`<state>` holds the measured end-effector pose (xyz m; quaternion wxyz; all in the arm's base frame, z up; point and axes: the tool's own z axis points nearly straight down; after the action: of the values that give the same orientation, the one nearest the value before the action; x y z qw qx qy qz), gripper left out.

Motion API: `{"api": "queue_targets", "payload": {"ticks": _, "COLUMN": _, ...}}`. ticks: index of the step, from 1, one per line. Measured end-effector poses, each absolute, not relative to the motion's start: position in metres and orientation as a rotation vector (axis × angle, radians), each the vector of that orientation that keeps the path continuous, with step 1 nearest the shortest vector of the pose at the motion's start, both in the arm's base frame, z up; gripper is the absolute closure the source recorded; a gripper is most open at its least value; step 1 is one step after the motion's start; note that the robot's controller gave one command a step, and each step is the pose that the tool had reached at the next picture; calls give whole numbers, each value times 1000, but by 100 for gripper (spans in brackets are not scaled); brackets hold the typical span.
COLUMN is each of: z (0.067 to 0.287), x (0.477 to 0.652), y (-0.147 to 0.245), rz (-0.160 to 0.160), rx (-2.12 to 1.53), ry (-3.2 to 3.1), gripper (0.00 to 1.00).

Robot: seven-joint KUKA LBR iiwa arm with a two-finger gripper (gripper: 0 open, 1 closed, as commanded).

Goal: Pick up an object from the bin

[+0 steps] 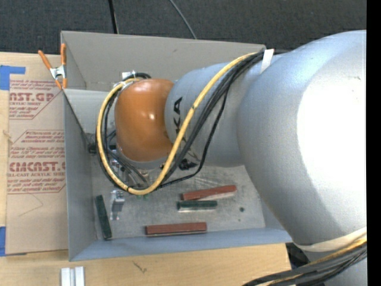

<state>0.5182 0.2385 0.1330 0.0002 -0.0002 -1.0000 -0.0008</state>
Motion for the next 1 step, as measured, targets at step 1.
{"api": "queue_targets", "payload": {"ticks": 1, "z": 133, "x": 518, "y": 238, "rz": -3, "rx": -1, "ry": -3141, "gripper": 0}}
